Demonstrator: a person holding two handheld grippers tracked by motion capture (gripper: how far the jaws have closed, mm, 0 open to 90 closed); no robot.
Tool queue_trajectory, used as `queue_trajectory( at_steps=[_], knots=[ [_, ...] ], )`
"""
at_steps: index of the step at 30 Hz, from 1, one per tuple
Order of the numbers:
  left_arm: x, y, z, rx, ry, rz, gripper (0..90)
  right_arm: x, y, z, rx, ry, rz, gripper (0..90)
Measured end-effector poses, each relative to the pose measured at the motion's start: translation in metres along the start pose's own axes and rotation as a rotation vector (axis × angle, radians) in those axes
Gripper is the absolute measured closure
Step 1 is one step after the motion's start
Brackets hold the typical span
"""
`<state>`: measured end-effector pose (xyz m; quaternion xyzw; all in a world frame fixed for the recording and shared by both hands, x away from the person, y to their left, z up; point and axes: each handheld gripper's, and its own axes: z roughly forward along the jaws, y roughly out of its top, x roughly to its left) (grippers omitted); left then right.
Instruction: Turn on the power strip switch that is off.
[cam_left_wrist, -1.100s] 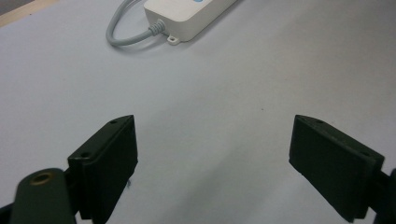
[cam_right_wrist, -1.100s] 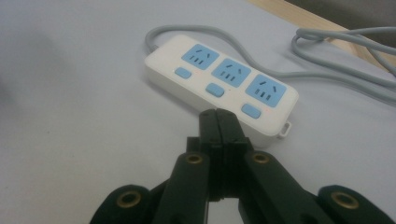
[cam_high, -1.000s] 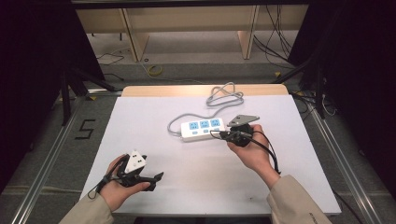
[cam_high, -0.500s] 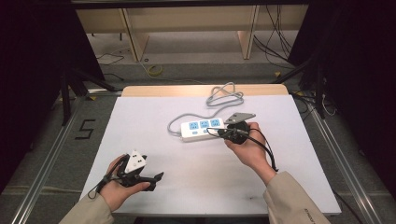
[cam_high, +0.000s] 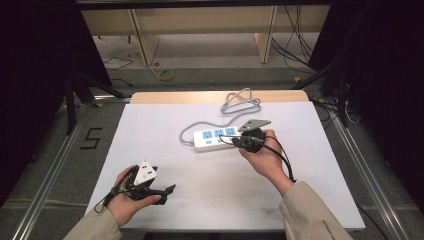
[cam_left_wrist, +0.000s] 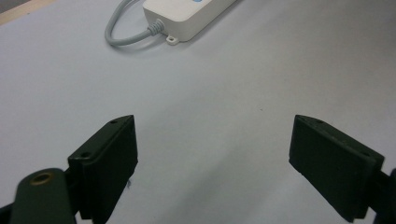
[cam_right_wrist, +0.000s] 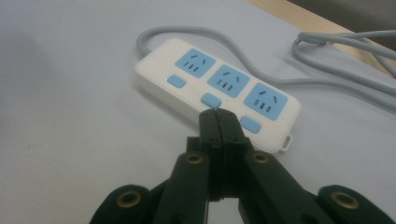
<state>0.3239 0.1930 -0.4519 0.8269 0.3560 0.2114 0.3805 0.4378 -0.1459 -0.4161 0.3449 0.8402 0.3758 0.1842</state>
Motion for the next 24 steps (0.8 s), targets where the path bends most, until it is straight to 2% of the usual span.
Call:
queue_trajectory(
  at_steps=[24],
  knots=[
    [-0.001,0.000,0.000,0.000,-0.001,-0.003,15.0,-0.002,0.010,0.013,0.010,-0.005,0.010,90.0]
  ],
)
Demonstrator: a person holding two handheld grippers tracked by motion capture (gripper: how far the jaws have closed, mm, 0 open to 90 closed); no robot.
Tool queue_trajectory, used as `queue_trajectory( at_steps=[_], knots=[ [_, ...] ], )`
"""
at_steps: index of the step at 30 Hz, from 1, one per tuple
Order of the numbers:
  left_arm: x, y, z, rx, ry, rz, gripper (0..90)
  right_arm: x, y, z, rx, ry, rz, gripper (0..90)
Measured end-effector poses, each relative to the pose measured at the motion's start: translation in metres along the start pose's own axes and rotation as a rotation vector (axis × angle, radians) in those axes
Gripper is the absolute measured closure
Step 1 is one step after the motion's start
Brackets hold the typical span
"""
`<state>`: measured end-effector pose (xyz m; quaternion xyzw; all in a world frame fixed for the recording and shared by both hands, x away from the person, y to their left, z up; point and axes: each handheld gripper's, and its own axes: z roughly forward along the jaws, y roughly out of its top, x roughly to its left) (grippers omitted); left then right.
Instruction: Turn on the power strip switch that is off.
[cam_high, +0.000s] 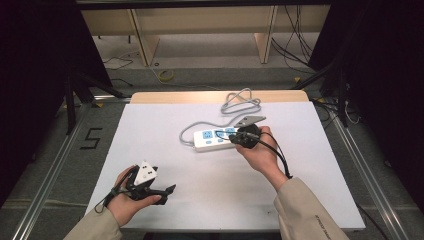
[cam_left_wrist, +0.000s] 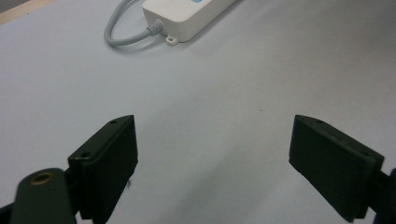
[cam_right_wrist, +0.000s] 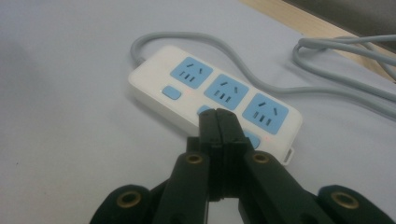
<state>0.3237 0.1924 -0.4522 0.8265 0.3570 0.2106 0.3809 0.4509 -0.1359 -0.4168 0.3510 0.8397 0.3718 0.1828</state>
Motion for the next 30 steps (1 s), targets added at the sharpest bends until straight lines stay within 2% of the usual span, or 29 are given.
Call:
queue_trajectory(
  at_steps=[17,30],
  knots=[
    [0.000,0.000,0.000,-0.003,-0.003,0.001,14.9,-0.004,0.010,0.014,0.064,0.019,0.000,90.0],
    [0.000,0.000,0.000,-0.008,-0.003,0.000,14.8,-0.006,0.016,0.020,0.093,0.028,0.000,90.0]
  ],
)
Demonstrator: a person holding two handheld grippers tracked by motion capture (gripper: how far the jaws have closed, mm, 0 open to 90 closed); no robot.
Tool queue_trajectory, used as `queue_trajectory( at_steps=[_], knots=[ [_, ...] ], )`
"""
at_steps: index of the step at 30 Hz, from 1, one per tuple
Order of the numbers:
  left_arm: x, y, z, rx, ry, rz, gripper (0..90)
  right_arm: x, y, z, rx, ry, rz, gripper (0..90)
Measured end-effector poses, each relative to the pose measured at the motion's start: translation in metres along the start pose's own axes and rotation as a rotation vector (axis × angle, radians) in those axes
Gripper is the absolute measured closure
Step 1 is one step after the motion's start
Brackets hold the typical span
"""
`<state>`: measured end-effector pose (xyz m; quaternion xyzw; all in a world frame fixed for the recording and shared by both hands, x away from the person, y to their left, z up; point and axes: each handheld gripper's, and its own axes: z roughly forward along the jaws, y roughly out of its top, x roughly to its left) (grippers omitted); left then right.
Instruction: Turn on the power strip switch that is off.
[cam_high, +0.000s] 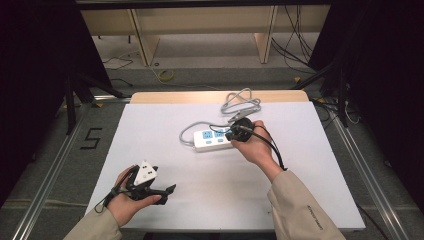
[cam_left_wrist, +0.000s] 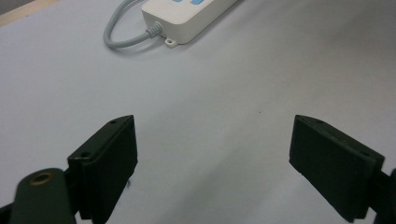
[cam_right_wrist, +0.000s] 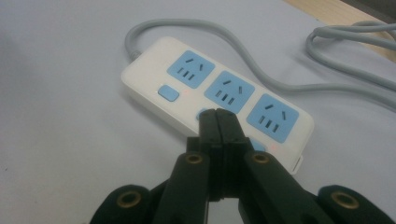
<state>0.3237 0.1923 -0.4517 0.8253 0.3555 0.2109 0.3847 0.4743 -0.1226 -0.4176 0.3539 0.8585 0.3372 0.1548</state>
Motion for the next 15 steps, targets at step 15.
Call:
queue_trajectory(
  at_steps=[15],
  knots=[
    [-0.0003,0.0002,0.0003,-0.003,-0.004,0.002,14.8,-0.0037,0.0081,0.0061,0.039,-0.003,0.003,90.0]
  ],
)
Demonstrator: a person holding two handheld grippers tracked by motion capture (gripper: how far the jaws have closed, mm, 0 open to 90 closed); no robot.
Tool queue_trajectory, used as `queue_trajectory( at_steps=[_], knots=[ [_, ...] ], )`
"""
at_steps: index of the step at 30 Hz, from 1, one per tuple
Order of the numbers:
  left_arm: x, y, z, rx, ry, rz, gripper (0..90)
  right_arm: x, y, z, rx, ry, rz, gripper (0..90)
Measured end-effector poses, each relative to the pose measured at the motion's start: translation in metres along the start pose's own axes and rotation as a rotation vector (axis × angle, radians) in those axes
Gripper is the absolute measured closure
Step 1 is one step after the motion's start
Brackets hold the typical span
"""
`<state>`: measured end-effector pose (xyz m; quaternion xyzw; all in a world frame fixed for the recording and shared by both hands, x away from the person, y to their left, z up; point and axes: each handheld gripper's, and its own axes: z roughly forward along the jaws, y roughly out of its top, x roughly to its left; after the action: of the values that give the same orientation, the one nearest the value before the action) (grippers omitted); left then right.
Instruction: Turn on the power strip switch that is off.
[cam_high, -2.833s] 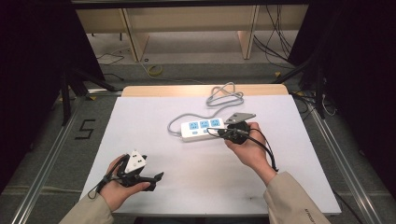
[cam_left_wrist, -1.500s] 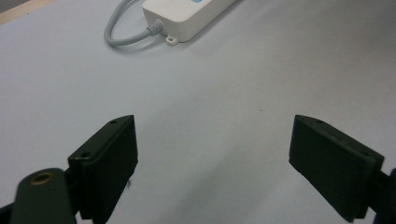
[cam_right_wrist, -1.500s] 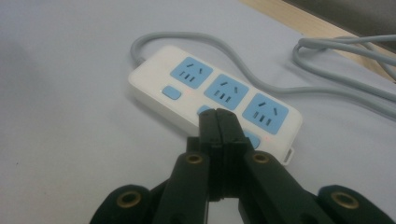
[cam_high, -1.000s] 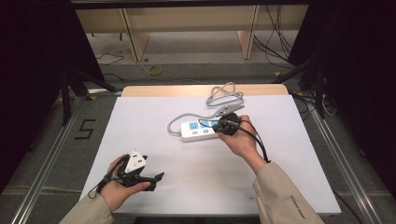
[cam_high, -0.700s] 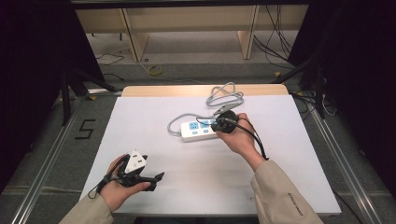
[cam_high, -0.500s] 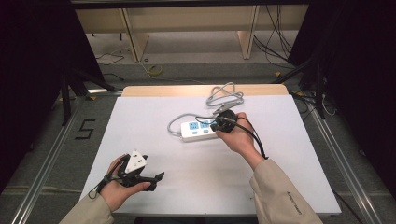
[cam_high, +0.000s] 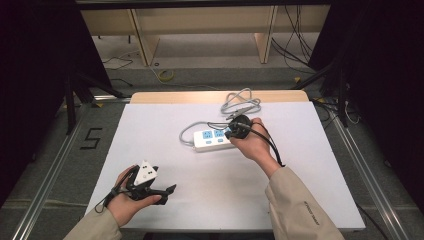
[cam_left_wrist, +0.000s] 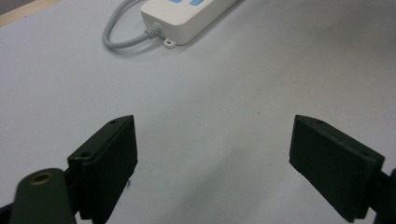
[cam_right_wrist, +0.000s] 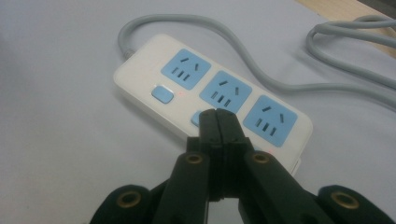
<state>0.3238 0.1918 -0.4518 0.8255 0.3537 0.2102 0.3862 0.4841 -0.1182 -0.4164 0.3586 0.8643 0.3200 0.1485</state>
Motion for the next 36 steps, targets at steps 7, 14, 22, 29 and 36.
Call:
queue_trajectory(
  at_steps=[7,14,22,29,36],
  knots=[
    [0.000,0.000,0.000,-0.004,-0.002,-0.004,14.8,-0.001,0.003,0.004,0.017,0.000,-0.003,90.0],
    [0.000,0.000,0.000,-0.001,-0.003,-0.001,14.8,-0.001,0.005,0.008,0.024,-0.002,-0.003,90.0],
    [0.000,0.000,0.000,0.001,-0.003,0.000,14.8,-0.005,0.005,0.012,0.035,-0.005,0.003,90.0],
    [0.000,0.000,0.000,0.002,-0.003,0.001,14.8,-0.007,0.006,0.015,0.039,-0.010,0.008,90.0],
    [0.000,0.000,0.000,0.002,-0.003,-0.001,14.8,-0.005,0.010,0.021,0.047,-0.008,0.003,90.0]
  ],
)
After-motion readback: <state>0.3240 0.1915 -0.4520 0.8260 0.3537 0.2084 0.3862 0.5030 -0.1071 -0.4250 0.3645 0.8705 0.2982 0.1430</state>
